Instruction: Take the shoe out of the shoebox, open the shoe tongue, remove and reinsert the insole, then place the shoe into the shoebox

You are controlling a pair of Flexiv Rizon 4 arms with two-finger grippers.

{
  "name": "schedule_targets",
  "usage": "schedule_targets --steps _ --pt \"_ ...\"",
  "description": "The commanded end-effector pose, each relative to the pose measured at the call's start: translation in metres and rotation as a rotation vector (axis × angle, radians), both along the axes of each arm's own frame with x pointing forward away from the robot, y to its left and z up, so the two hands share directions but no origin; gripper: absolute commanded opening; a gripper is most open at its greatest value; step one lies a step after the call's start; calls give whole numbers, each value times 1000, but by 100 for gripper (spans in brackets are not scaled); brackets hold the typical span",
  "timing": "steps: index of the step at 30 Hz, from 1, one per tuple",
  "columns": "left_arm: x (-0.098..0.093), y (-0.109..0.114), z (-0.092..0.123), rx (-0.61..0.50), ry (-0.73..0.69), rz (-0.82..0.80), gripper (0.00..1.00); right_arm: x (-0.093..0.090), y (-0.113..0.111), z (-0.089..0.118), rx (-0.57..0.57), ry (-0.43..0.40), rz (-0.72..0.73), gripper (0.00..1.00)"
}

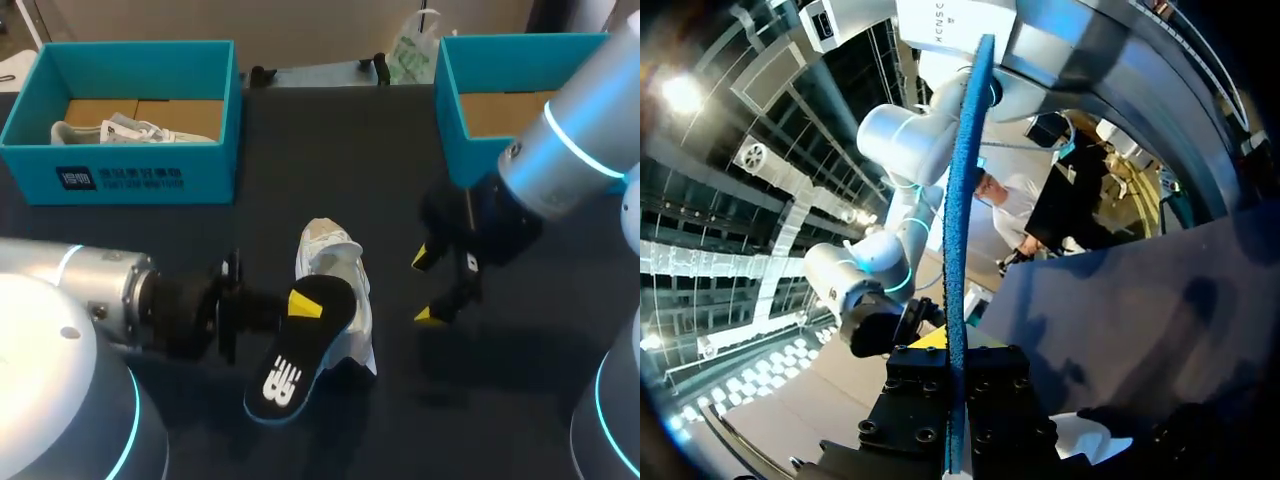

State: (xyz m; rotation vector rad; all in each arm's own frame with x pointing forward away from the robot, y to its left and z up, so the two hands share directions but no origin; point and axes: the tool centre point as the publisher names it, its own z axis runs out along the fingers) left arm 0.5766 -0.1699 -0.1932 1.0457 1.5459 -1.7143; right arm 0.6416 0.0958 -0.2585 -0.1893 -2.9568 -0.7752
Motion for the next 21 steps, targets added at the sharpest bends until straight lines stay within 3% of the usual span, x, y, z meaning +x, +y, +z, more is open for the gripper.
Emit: schedule_targets --steps 1,6,12,21 --pt "-2 1 0 -2 -1 5 0 -1 -1 -1 5 -3 -1 100" --pt "1 -5 -8 -23 30 -8 0 -1 -1 -1 5 -3 -1 100" --pt "13 -13 -28 -39 85 14 0 2 9 -27 -27 -42 64 100" --pt "16 -26 -48 -41 149 25 0 15 17 -63 -42 -56 95 100"
